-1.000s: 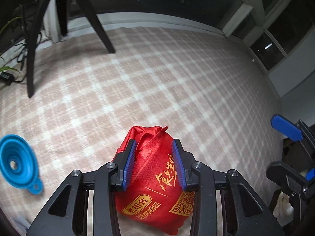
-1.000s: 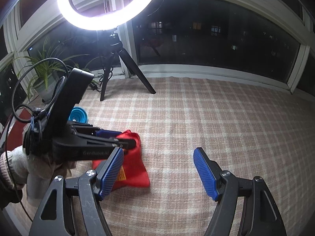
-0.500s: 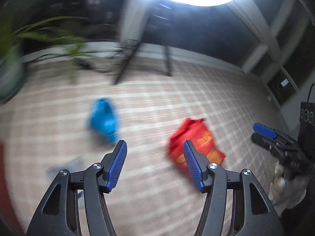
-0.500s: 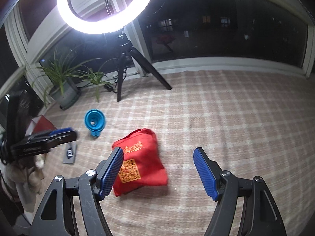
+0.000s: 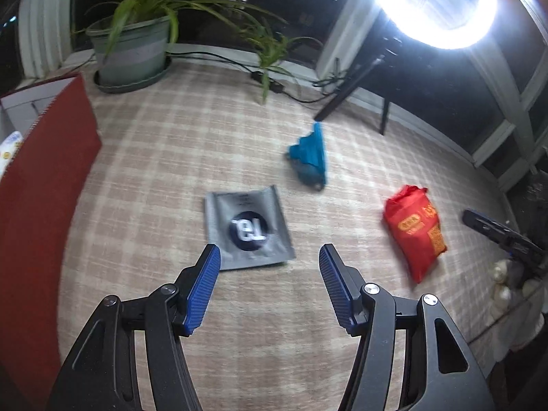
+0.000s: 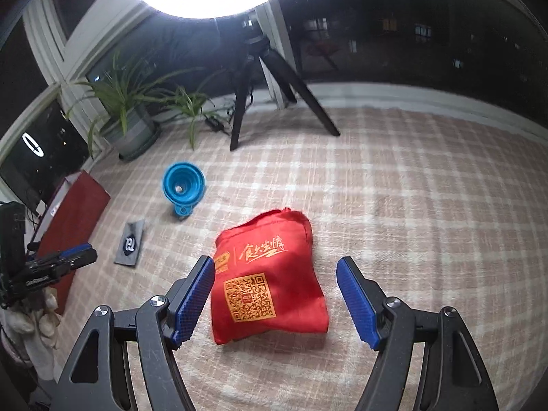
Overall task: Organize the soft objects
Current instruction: 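Move both grippers back to the red bag on the floor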
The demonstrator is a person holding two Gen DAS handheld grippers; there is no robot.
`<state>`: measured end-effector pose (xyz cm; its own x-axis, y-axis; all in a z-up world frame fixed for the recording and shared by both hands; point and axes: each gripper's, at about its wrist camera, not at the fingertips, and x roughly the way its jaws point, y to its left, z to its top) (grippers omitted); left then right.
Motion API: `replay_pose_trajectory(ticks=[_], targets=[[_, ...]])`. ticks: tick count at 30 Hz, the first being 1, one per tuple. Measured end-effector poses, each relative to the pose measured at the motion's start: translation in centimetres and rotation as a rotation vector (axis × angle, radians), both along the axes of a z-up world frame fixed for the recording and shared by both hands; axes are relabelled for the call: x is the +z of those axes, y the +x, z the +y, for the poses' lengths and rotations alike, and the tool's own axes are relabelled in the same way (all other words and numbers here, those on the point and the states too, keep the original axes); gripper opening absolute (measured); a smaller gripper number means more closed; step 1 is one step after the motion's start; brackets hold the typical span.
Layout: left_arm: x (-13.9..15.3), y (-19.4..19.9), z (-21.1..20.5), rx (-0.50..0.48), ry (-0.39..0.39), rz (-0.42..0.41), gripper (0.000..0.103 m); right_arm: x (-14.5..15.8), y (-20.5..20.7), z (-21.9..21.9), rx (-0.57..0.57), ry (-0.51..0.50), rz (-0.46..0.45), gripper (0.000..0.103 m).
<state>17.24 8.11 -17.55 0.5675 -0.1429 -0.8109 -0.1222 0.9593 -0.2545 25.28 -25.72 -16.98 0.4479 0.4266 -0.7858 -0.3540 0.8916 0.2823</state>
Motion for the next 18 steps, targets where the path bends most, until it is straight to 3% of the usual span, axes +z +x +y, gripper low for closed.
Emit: replay_pose_trajectory(ticks=[5, 10, 14, 18], targets=[[0.4, -0.2, -1.4, -0.01, 0.03, -0.037, 0.059, -0.9, 1.9, -0.7, -0.029, 0.043, 0.064, 0.07], [-1.2, 0.8, -0.7, 0.038, -0.073, 0.01, 0.059, -2.3, 4.0, -1.2, -0.033, 0.07, 0.131, 0.07], [-1.8, 1.5, -3.3, -0.03, -0.089, 0.012, 0.059, -3.8, 5.2, -1.4, -0.028, 0.128, 0.215, 0.07], [-2.9, 2.5, -6.3, -0.109, -0.166, 0.036, 0.059, -5.1, 5.5, -0.9, -0.006, 0.155, 0.275, 0.07]])
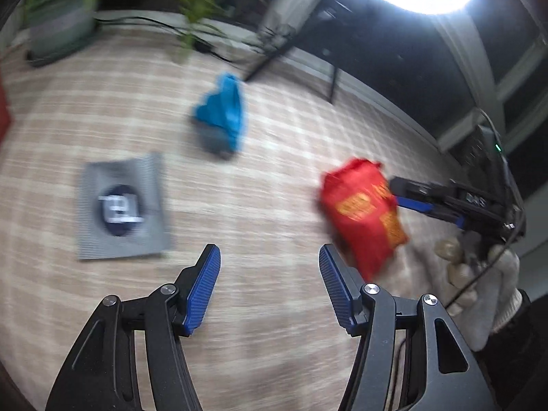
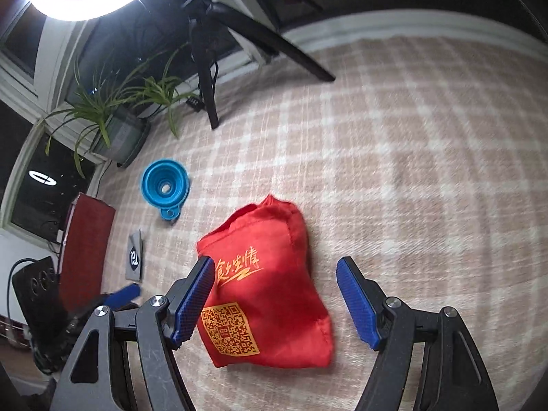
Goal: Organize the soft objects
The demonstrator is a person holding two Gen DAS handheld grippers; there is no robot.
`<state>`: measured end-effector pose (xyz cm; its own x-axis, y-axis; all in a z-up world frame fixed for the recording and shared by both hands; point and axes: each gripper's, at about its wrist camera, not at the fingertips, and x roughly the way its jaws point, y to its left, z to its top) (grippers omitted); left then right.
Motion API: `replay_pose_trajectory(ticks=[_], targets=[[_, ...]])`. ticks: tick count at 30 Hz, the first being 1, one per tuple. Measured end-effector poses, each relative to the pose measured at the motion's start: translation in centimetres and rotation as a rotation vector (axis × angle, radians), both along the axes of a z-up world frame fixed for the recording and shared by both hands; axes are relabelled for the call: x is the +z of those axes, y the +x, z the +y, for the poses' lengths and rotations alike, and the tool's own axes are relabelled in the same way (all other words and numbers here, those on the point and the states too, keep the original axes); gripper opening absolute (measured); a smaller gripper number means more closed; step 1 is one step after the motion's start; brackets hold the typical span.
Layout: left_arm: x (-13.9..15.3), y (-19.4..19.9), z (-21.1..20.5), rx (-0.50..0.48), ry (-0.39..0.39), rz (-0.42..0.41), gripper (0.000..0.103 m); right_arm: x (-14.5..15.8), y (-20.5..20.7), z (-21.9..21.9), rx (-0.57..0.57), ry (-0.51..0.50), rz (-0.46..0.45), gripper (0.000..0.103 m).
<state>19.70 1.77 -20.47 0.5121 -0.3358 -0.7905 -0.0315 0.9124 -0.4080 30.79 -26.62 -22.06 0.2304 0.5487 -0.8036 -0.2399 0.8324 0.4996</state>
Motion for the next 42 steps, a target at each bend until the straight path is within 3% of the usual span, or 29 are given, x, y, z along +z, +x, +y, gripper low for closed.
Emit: replay_pose_trajectory(ticks=[13, 17, 25, 33, 42], targets=[[-1.8, 2.9, -6.4, -0.168, -0.101, 0.044, 0.059, -1.2, -0.7, 1.3, 0.024, 0.06, 0.077, 0.07], [-1.6, 3.8, -7.3, -0.201, -0.12, 0.029, 0.057, -1.2, -1.0, 1.8, 0.041, 0.062, 0.079, 0.064], [-0.8, 3.4, -8.1, -0.243, -0.095, -0.009, 0.055, -0.8, -2.1, 2.7, 0.06, 0.068, 0.084, 0.059], [1.9, -0.1, -6.4, -0.222, -0.082, -0.068, 0.055, 3.0, -4.7, 5.2, 0.1, 0.089, 0.021, 0.058], [7.1, -5.4, -0.6, -0.11, -0.084, -0.179, 0.055, 9.6, -8.5, 12.4, 0.216, 0.113, -0.092, 0.058]])
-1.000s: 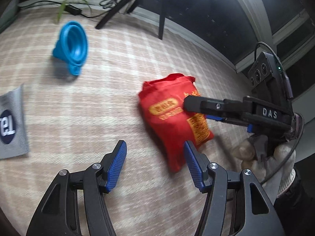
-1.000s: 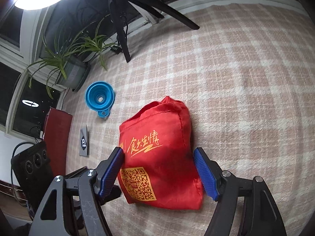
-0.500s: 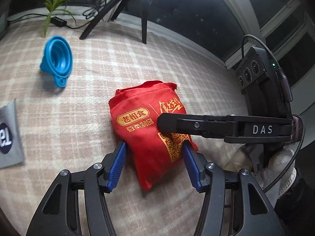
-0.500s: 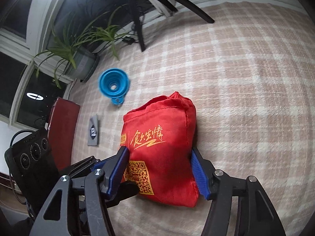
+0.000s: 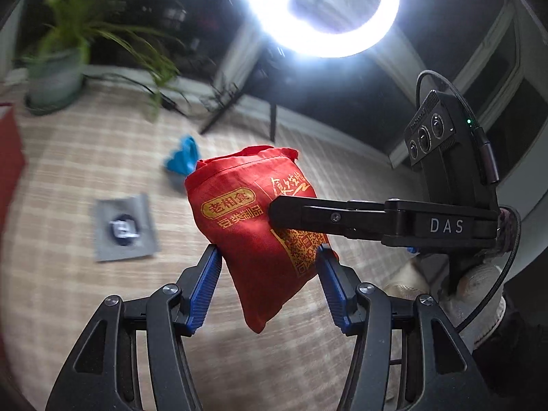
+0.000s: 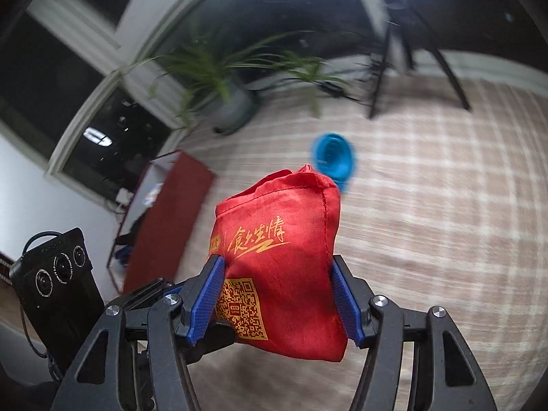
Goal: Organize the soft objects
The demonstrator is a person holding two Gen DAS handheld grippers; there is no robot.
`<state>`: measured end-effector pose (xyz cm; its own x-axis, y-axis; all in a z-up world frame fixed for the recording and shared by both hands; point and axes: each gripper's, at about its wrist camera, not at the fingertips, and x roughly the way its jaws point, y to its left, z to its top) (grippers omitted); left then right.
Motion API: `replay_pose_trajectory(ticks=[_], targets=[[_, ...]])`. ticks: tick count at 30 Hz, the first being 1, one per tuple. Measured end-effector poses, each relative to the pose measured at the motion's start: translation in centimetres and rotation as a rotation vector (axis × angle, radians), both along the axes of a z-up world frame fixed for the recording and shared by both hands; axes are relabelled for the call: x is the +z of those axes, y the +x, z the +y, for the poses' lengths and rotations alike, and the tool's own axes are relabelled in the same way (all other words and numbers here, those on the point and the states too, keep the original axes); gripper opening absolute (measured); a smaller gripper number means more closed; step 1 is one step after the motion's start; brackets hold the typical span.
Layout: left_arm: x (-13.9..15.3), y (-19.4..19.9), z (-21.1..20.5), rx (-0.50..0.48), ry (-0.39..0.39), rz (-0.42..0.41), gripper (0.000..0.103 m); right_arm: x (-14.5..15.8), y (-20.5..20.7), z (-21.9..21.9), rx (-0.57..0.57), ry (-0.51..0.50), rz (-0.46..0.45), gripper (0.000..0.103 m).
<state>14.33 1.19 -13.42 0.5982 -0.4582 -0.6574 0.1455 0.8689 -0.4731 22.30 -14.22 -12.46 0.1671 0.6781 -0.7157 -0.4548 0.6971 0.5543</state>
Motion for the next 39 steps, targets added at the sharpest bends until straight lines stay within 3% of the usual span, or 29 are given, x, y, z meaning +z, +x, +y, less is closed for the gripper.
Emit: replay_pose_trajectory(ticks=[10, 21, 28, 33, 39], targets=[[4.3, -7.0, 9.6, 0.202, 0.012, -0.094, 0.055, 4.5, -4.5, 11.9, 0.182, 0.034, -0.084, 0.058], [6.6, -12.2, 18.5, 0.407, 0.179, -0.128, 0.055, 6.2, -7.6, 24.3, 0.329, 0.07, -0.127, 0.058], [6.1, -13.2, 23.2, 0.494, 0.239, -0.095, 0.055, 5.7, -8.6, 30.5, 0.373, 0.053, -0.117, 0.058], [5.3, -12.9, 25.5, 0.531, 0.295, -0.068, 0.055, 4.8, -8.3, 33.0, 0.378, 0.038, -0.103, 0.058], [4.6, -12.7, 27.2, 0.537, 0.297, -0.041, 0.055, 4.0, -7.8, 34.6, 0.382, 0.008, -0.099, 0.058]])
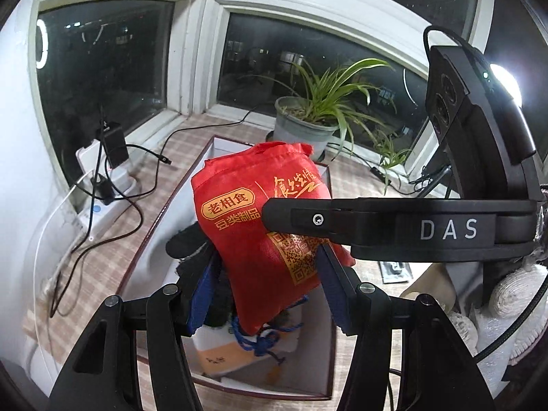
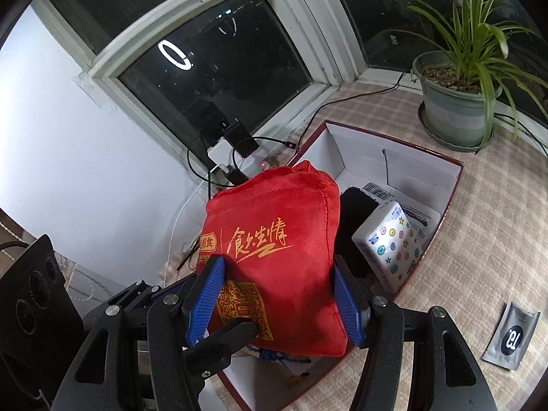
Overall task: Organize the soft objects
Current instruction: 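Lower the red bag into the box and open the right gripper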
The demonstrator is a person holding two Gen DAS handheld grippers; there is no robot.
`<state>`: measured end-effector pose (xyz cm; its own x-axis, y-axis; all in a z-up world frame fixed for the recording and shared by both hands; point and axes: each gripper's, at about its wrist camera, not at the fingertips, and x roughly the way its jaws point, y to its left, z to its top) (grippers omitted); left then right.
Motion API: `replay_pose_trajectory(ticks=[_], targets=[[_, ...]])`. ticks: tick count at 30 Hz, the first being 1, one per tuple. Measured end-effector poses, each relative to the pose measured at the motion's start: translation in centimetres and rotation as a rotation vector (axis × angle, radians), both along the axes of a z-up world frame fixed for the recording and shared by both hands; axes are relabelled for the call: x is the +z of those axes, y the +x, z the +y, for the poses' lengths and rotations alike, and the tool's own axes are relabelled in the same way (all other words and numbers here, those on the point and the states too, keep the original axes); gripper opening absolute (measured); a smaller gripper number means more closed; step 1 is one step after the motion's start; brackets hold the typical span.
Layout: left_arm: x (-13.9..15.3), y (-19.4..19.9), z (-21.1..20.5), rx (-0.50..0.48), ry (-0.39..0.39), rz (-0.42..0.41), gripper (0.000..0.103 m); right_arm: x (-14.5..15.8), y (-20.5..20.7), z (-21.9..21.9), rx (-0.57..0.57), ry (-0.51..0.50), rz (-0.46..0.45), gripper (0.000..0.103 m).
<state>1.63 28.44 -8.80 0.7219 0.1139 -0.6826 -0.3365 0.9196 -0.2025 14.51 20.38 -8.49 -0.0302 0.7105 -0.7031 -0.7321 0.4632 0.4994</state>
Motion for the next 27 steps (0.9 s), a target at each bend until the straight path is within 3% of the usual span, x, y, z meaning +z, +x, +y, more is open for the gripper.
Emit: replay_pose_trajectory(ticks=[14, 27], targets=[[-0.9, 0.3, 1.1, 0.031, 0.037, 0.034, 0.055, -0.4, 0.6, 1.2, -0.023, -0.061, -0.072, 0.06], [-0.6, -0.8, 0.8, 0.065, 0.027, 0.022, 0.055, -0.3, 0.7, -3.7, -0.073, -0.067, -0.134, 0.062]])
